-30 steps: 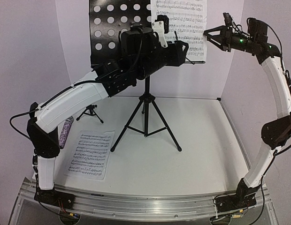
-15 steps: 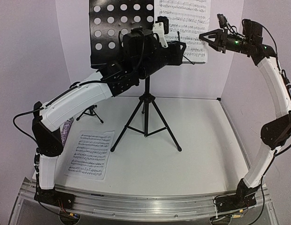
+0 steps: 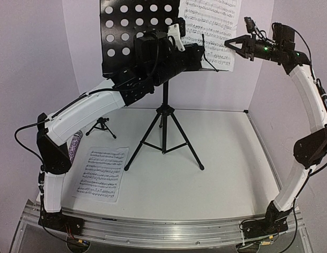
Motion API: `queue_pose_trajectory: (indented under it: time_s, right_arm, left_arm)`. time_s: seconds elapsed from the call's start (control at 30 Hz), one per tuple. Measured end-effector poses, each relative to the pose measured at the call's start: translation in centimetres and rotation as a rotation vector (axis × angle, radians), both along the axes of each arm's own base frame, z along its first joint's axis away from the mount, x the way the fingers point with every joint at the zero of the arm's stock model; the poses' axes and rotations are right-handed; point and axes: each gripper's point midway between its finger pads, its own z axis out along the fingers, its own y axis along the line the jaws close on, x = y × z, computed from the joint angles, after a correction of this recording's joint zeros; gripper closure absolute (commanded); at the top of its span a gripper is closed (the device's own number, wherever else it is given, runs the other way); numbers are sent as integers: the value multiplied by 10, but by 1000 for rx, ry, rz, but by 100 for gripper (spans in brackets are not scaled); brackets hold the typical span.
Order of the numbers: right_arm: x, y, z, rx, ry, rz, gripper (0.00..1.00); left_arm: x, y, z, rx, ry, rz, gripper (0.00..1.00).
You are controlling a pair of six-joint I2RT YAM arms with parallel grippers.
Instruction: Pack up the instrument practice props
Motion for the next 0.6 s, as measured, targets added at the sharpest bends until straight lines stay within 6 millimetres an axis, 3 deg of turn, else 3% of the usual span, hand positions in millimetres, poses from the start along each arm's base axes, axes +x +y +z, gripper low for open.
queue_pose_trajectory:
  time_s: [0.03,0.23,0.6]
  right_arm:
    - [0,0,0,-1,-2,-2,88]
    - [0,0,1,-2,-7,-3,88]
    - [0,-1,1,-2,-8,-3,89]
  left_arm:
    - [1,0,-1,-4,1,-2,99]
    - [3,2,0,-12,4,-13,74]
    - [-2,-2,2,-67,64,-103,69]
